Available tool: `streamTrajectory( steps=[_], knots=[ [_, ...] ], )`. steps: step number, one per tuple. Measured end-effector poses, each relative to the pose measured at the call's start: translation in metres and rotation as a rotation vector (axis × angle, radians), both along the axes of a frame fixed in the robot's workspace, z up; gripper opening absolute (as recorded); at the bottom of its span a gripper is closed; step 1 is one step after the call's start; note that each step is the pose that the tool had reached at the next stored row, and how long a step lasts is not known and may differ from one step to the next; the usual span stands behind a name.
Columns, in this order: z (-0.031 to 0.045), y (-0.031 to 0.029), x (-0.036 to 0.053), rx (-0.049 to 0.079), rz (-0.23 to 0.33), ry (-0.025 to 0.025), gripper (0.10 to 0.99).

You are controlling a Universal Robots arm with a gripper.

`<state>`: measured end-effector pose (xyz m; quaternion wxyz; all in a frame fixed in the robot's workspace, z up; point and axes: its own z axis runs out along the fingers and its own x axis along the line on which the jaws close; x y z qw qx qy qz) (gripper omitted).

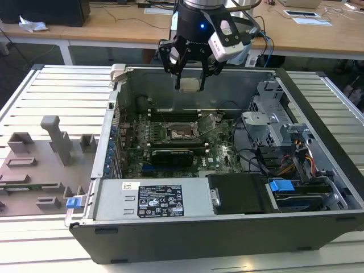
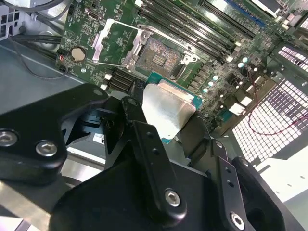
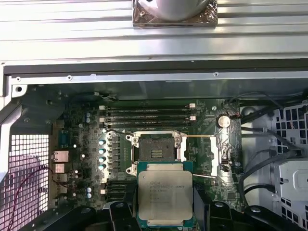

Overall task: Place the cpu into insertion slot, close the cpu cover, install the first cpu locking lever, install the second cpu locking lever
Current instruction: 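Place the cpu into insertion slot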

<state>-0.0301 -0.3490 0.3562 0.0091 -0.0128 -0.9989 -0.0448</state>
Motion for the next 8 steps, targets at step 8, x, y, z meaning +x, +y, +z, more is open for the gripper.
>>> streamTrajectory(
  steps=[8],
  knots=[
    [-0.0051, 0.0, 0.0, 0.0, 0.0, 0.0, 0.545]
  ],
)
